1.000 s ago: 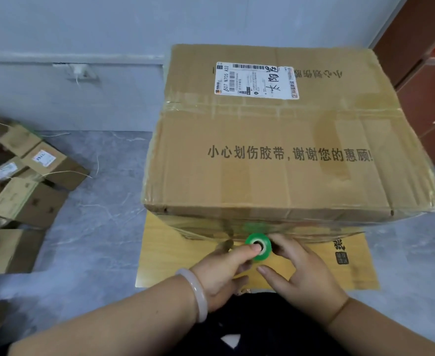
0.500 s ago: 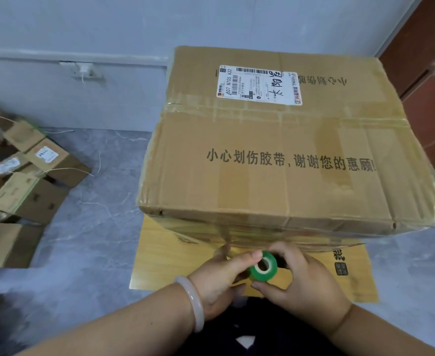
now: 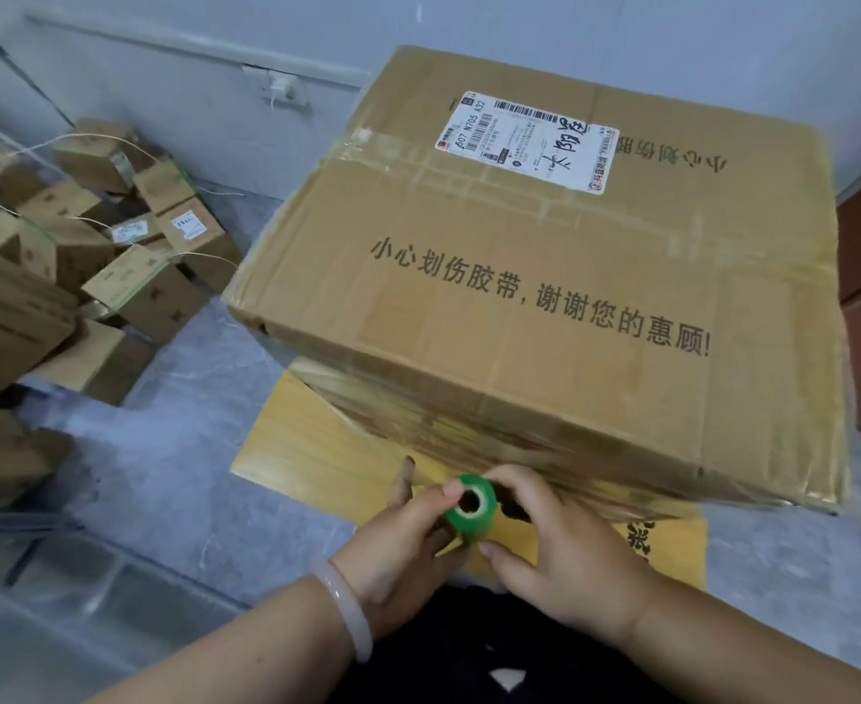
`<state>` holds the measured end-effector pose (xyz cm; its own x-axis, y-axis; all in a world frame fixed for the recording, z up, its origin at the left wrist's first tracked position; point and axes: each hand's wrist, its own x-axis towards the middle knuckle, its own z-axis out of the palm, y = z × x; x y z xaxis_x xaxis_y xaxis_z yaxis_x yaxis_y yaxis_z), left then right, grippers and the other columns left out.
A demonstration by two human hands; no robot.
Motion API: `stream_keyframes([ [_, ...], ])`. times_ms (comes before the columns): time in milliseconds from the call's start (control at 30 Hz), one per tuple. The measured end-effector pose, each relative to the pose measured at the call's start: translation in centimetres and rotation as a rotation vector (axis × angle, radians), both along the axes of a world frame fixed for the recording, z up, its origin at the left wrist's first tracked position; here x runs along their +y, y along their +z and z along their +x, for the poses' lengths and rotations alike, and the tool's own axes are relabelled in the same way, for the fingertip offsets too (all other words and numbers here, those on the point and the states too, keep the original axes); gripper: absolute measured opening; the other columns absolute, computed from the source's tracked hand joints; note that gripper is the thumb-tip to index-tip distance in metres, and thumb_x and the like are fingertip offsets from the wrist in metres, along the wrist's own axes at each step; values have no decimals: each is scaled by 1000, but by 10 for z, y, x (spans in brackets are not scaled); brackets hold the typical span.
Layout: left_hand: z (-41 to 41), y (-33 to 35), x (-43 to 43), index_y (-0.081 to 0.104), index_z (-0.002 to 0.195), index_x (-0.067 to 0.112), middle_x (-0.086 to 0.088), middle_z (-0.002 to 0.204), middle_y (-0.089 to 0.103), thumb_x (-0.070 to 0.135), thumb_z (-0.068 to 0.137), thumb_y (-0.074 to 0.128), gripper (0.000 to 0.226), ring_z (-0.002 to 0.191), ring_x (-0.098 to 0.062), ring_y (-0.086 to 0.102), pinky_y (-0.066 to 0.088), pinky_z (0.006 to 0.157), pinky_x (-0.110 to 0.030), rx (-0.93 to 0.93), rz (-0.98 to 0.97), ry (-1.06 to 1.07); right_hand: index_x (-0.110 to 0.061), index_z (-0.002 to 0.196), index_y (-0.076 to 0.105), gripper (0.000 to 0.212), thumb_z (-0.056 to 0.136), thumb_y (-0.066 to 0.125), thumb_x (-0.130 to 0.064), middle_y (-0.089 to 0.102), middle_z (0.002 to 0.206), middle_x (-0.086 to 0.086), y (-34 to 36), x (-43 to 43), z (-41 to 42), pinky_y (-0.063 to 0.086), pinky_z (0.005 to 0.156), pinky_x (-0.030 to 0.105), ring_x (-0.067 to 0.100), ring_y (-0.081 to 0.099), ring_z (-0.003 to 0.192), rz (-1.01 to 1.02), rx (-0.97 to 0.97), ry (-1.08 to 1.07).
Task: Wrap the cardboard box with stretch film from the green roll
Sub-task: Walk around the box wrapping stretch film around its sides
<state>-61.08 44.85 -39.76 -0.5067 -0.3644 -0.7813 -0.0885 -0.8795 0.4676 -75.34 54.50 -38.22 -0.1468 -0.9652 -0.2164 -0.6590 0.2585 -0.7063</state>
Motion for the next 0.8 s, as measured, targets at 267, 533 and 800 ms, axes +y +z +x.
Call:
stream_keyframes([
  [267, -23, 2, 27, 4, 155, 49, -11, 112, 65, 25, 46, 81, 136, 107, -26, 65, 49, 88, -40, -2, -96, 140, -35, 132, 38, 58, 81, 61, -51, 44, 136, -15, -2, 9, -12, 39, 102, 26, 8, 44, 127, 0, 40, 123],
  [533, -48, 2, 51, -14, 155, 43, -19, 128, 63, 20, 59, 89, 143, 101, -24, 68, 51, 89, -40, -48, -145, 248, -45, 135, 26, 67, 79, 61, -54, 44, 133, -19, -2, 32, -31, 41, 96, 21, 4, 44, 122, -6, 41, 146],
  [800, -51, -14, 80, -5, 159, 37, -18, 154, 43, 59, 45, 93, 152, 136, -32, 50, 34, 118, -51, -19, -145, 207, -32, 99, 40, 36, 78, 62, -51, 55, 102, -9, 6, 39, -43, 45, 74, 33, 18, 57, 98, 87, 50, 101],
])
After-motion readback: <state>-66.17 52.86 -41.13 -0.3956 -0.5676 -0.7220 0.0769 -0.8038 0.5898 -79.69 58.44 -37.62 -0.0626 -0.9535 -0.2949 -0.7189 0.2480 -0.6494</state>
